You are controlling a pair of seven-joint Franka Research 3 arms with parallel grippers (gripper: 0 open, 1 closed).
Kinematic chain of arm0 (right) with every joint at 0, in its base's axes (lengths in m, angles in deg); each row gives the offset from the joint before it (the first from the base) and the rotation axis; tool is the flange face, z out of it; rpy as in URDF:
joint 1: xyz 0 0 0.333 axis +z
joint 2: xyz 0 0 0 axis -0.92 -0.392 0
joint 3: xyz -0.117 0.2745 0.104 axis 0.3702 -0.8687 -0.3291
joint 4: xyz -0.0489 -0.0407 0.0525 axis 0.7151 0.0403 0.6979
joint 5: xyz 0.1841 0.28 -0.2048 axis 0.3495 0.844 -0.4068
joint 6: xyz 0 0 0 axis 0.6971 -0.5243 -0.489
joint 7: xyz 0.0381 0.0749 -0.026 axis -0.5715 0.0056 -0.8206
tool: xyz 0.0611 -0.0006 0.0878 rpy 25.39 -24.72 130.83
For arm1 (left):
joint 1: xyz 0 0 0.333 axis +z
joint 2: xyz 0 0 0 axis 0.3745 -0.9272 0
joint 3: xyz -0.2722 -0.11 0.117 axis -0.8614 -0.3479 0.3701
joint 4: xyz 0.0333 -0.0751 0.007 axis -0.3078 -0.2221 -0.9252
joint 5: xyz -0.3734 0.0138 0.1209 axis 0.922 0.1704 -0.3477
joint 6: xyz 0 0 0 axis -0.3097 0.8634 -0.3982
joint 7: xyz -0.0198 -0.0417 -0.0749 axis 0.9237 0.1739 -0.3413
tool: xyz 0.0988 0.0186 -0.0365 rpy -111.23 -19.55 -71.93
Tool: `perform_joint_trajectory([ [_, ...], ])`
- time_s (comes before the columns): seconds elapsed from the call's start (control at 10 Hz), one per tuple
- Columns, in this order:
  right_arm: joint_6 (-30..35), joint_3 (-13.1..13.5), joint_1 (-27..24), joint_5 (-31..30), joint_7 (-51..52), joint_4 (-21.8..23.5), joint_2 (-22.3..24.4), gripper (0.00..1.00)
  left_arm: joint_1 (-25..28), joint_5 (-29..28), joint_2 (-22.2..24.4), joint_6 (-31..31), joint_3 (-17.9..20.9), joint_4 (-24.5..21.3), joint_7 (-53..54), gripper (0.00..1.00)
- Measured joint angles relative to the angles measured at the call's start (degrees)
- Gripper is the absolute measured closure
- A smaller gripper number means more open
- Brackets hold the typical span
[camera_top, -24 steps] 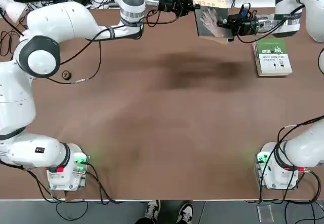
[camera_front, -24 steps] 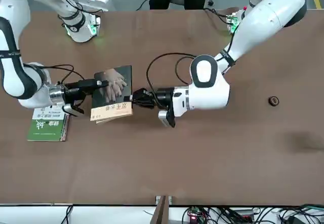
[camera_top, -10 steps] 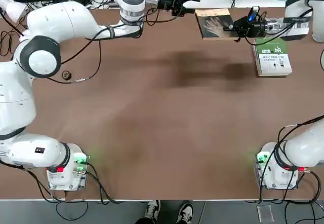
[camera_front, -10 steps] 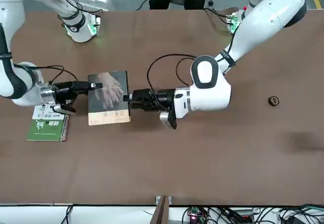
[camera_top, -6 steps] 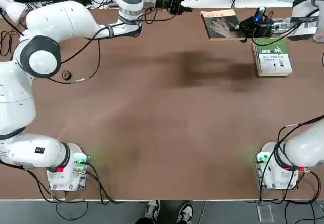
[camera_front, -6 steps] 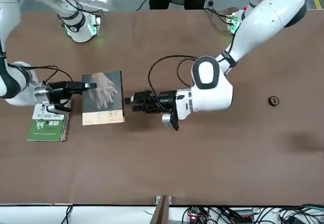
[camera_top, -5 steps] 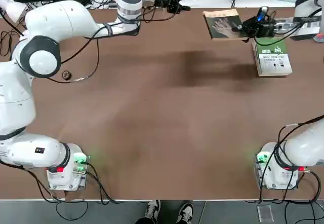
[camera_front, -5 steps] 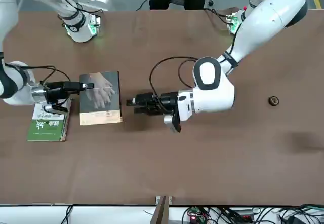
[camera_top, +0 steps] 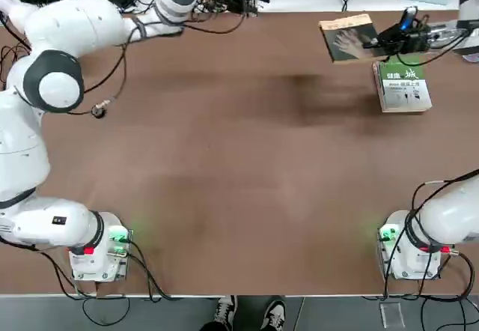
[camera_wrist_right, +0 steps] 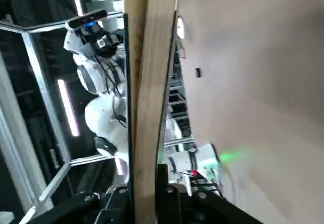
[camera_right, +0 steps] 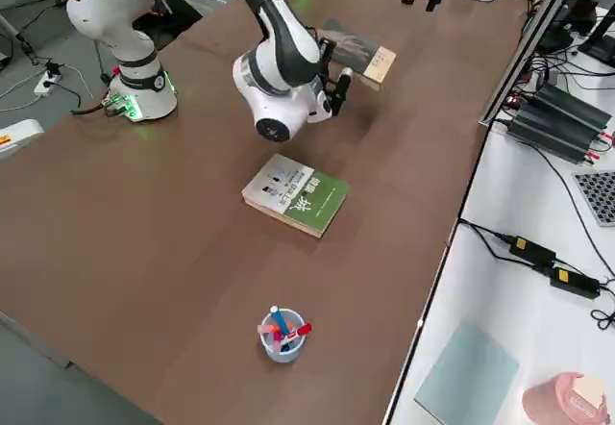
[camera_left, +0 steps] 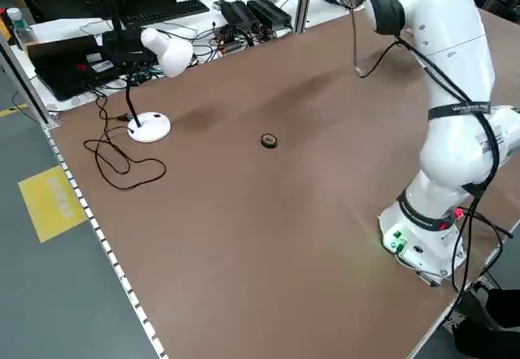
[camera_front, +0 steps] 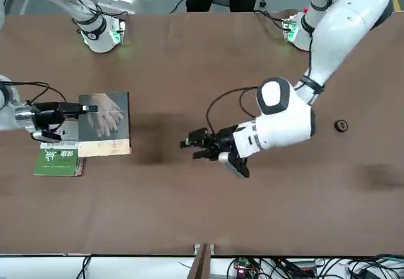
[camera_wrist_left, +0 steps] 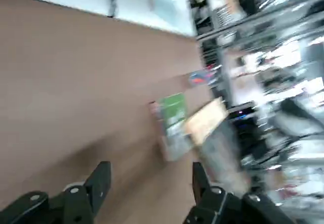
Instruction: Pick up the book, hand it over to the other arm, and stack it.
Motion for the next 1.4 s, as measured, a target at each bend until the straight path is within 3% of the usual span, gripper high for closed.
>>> perform_joint_trajectory([
  [0.3,0.92,0.11,-4.57,-6.46,0.68,-2.66,-0.01,0.84,2.19,-17.91,1.92,-8.22,-0.05,0.04,-10.84,0.33],
  [0.6,2.08,0.15,-8.95,-12.39,2.7,-5.27,-1.4,0.84,1.99,-28.32,4.97,-15.45,-0.07,0.03,-16.21,0.32],
  [1.0,4.58,0.15,-12.91,-14.58,5.2,-9.25,-6.31,0.84,3.08,-35.23,7.01,-19.86,0.27,-0.01,-16.91,0.32],
  [1.4,10.0,0.15,-16.41,-14.91,6.71,-14.49,-11.18,0.84,4.14,-37.22,7.39,-21.16,0.32,-0.01,-16.89,0.3],
])
